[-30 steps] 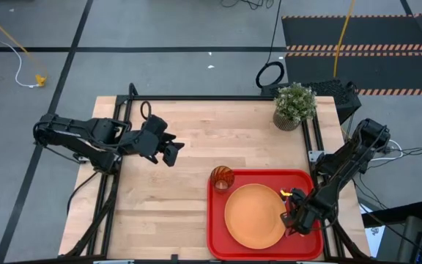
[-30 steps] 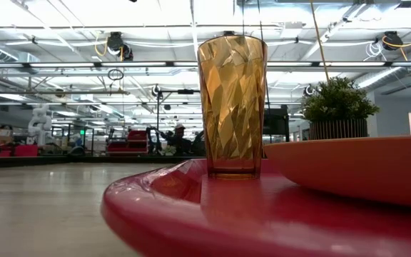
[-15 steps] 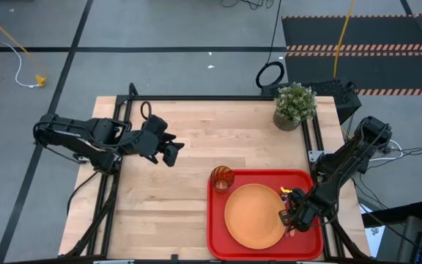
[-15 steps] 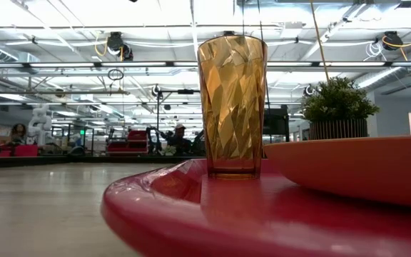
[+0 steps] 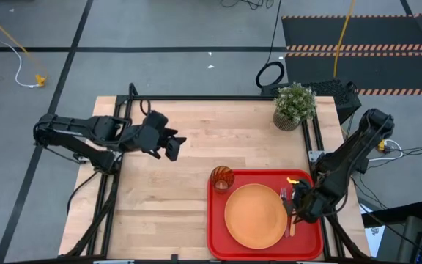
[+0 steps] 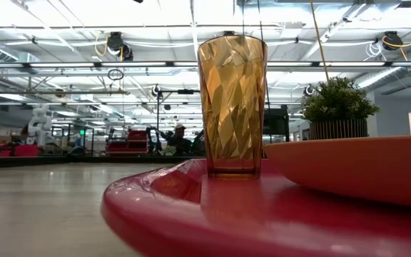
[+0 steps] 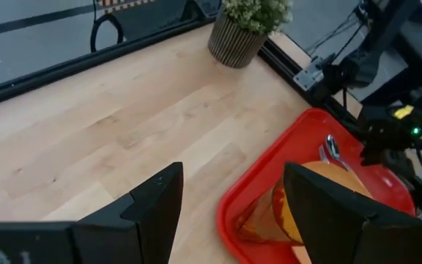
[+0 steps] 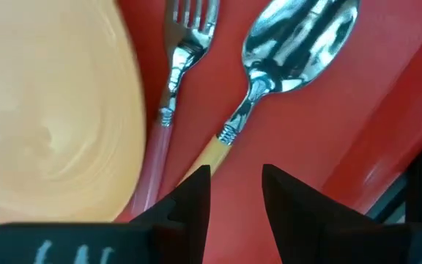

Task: Pick and place plate/cup/fork/spoon on tray
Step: Put the yellow spoon on the red tray to the right of the red fork

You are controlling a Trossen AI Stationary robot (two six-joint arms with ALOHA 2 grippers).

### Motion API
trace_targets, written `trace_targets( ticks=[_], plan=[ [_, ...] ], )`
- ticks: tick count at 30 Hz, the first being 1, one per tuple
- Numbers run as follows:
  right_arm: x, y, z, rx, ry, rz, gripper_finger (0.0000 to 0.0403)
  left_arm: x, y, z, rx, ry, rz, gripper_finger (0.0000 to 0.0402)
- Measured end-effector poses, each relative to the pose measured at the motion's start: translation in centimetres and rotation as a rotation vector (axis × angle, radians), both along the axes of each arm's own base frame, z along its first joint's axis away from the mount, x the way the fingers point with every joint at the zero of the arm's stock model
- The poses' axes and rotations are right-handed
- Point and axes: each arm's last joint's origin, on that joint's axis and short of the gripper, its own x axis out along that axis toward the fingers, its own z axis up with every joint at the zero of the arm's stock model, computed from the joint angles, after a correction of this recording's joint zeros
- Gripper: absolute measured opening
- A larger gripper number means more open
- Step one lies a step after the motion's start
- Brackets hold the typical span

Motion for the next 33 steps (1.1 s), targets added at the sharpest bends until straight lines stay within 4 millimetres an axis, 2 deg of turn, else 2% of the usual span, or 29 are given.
trace_targets(
  ticks=[6, 12, 25, 33],
  plan=[
    [0.8, 1.0, -0.9, 0.015, -0.002, -0.046, 0.0116, 0.0, 0.1, 0.0, -0.022, -0.013, 0.023, 0.0237],
    [1.7, 2.2, -2.6, -0.002, 0.003, -0.005, 0.0116, 0.0, 0.1, 0.0, -0.011, -0.008, 0.014, 0.0237],
    [1.8, 2.5, -3.8, -0.039, 0.070, 0.009, 0.0116, 0.1, 0.1, 0.0, -0.024, -0.002, -0.009, 0.0237],
    [1.7, 2.4, -3.9, -0.036, 0.102, 0.041, 0.0116, 0.1, 0.1, 0.0, -0.014, 0.003, -0.018, 0.0237]
  ],
)
